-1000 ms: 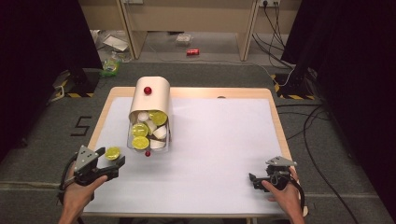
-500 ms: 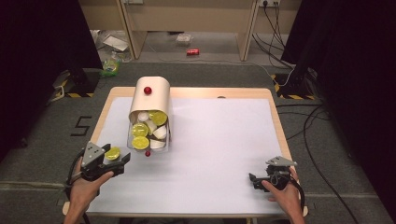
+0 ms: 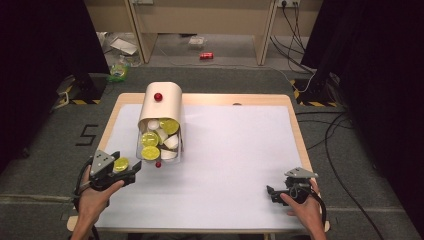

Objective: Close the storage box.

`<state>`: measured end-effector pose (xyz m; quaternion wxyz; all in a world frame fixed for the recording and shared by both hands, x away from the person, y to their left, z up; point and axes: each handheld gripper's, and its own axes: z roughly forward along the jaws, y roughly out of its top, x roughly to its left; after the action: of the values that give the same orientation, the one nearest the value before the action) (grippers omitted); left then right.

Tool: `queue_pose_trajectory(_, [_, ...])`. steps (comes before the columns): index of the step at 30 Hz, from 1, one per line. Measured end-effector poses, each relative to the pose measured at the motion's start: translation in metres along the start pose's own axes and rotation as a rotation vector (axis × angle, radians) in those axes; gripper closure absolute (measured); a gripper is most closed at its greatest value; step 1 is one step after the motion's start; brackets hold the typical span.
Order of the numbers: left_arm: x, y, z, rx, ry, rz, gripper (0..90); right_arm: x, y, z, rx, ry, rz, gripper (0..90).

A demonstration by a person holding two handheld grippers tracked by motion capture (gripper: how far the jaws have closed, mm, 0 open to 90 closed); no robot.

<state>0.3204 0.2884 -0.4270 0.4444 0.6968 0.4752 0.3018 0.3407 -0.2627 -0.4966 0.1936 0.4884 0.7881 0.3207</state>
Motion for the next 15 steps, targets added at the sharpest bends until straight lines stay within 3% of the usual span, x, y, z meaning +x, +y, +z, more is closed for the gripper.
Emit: queue_pose_trajectory(15, [-0.0002, 0.0029, -0.0008, -0.005, 0.022, -0.016, 11.8, 0.0000, 0.0001, 0.0000, 0.000, 0.001, 0.001, 0.3])
